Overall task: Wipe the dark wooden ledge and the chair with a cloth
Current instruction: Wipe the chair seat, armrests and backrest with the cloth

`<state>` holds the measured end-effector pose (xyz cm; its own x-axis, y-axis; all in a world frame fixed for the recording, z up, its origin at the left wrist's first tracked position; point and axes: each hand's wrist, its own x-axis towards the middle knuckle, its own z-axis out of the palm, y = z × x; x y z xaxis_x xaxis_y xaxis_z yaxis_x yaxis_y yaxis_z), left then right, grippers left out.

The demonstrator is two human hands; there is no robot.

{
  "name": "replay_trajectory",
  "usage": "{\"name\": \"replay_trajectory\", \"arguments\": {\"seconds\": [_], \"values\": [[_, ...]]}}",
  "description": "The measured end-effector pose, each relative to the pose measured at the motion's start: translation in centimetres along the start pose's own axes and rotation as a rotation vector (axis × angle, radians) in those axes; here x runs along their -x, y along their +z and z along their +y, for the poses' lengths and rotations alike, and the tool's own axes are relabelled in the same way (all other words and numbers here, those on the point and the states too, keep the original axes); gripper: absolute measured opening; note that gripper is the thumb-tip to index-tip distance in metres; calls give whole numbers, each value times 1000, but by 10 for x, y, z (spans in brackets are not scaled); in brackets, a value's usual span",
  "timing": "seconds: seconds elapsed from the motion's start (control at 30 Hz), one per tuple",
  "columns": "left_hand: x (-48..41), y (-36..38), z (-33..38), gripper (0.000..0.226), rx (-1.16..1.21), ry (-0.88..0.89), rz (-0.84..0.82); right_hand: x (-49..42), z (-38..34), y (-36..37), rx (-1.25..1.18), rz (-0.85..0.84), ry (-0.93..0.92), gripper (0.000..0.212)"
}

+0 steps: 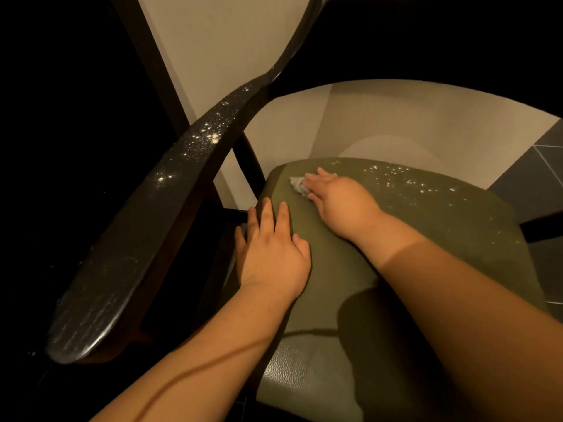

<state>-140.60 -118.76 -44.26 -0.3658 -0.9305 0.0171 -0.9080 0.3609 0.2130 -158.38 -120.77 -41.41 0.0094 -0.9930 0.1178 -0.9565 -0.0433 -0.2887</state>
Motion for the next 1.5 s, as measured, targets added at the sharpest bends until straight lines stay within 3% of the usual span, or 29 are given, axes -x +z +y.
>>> {"name": "replay_trajectory", "arguments": {"seconds": [0.23,0.47,0.53,0.63,0.7,0.93,1.03,1.17,1.23,1.37,1.5], "values": [[0,0,-2,71,69,-20,29,-58,46,-15,56,96,379,33],[1,2,-2,72,101,-30,61,-27,-16,9,20,12,-21,32],[1,3,-3,71,115,-37,66,-46,3,0,40,33,57,31],[1,2,-2,71,132,-45,72,-73,38,-12,92,48,327,30],[2,3,-3,75,156,-53,83,-82,35,-9,68,72,381,27],[5,-1,1,85,196,-155,91,-68,-42,25,-17,-42,-29,28],[4,1,0,81,188,-153,109,-76,-15,11,96,-49,75,31],[3,1,0,80,181,-150,115,-77,25,-2,103,86,326,33],[3,2,0,80,179,-148,113,-67,17,2,38,102,302,31],[3,1,0,79,172,-136,105,-25,-21,14,-65,44,88,38],[1,1,-1,78,164,-129,95,-31,4,3,105,-34,107,35]]}}
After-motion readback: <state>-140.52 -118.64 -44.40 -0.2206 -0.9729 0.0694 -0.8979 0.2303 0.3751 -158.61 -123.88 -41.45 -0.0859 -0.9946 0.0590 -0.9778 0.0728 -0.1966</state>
